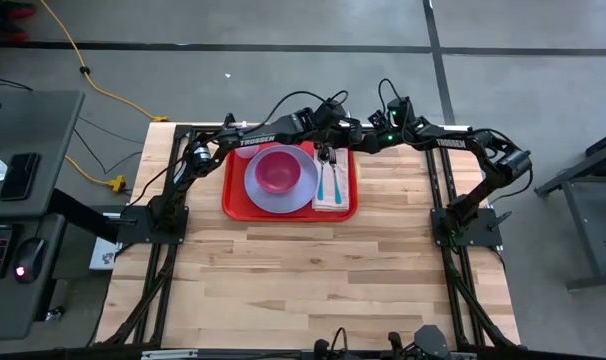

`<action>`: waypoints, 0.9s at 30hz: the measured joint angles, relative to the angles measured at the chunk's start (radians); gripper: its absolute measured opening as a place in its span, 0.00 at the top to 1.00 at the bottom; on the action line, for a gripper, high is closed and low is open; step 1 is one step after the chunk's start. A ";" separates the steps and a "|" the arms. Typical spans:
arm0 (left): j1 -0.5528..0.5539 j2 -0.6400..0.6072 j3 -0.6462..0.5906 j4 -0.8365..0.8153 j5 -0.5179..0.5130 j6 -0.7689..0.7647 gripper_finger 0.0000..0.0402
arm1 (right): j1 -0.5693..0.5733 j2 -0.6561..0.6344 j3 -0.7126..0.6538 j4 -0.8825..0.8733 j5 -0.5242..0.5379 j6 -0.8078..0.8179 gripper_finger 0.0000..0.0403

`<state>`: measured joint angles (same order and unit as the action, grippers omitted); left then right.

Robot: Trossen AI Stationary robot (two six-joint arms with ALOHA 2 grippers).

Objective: Set up tray
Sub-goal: Put the yellow knife on the brown napkin

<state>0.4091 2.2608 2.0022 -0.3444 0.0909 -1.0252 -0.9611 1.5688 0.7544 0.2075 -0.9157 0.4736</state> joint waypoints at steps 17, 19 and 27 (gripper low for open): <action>0.011 0.000 0.000 -0.002 0.047 0.056 0.93 | 0.000 0.000 0.000 0.002 0.002 0.023 0.95; 0.011 0.000 0.000 -0.002 0.049 0.056 0.93 | 0.000 0.000 0.000 0.001 0.002 0.023 0.95; 0.011 0.000 0.000 -0.001 0.066 0.062 0.91 | 0.000 0.000 0.000 0.000 0.000 0.024 0.95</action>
<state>0.4206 2.2608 2.0022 -0.3450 0.1571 -0.9635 -0.9615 1.5688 0.7544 0.2073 -0.9157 0.4976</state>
